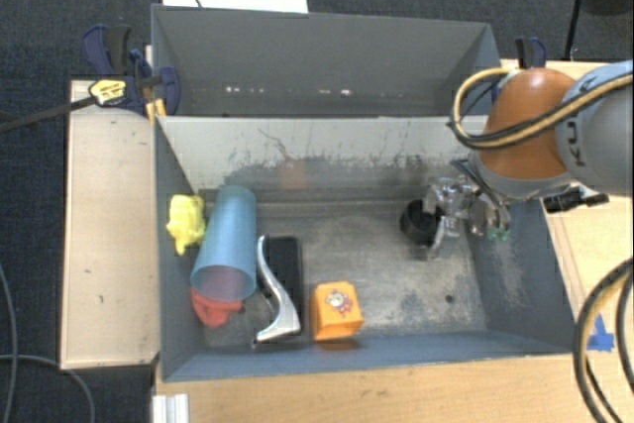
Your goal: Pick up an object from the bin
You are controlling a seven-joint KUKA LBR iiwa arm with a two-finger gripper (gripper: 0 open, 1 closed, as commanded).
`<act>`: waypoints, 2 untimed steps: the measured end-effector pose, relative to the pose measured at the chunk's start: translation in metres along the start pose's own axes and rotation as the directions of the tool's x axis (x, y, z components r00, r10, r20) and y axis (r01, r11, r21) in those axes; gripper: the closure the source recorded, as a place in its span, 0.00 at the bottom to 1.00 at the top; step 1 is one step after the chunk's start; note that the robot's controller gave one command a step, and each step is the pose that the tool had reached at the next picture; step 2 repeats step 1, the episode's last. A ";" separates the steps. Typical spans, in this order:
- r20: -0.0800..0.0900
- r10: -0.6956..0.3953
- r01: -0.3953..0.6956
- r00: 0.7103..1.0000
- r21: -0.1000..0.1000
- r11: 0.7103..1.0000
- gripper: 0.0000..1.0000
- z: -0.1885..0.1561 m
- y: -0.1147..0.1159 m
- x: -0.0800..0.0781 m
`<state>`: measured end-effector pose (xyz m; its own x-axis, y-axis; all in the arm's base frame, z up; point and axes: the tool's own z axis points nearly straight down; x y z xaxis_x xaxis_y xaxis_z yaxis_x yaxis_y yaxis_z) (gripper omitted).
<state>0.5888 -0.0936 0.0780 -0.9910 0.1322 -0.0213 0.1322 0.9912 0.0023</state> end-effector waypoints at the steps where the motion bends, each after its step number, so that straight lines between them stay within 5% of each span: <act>1: 0.000 0.000 0.000 1.000 0.000 1.000 1.00 0.000 0.000 0.000; 2: 0.000 0.000 0.000 1.000 0.000 1.000 1.00 0.000 0.000 0.000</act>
Offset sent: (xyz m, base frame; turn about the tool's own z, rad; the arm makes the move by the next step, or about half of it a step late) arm -0.0108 0.0878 0.0327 -0.3271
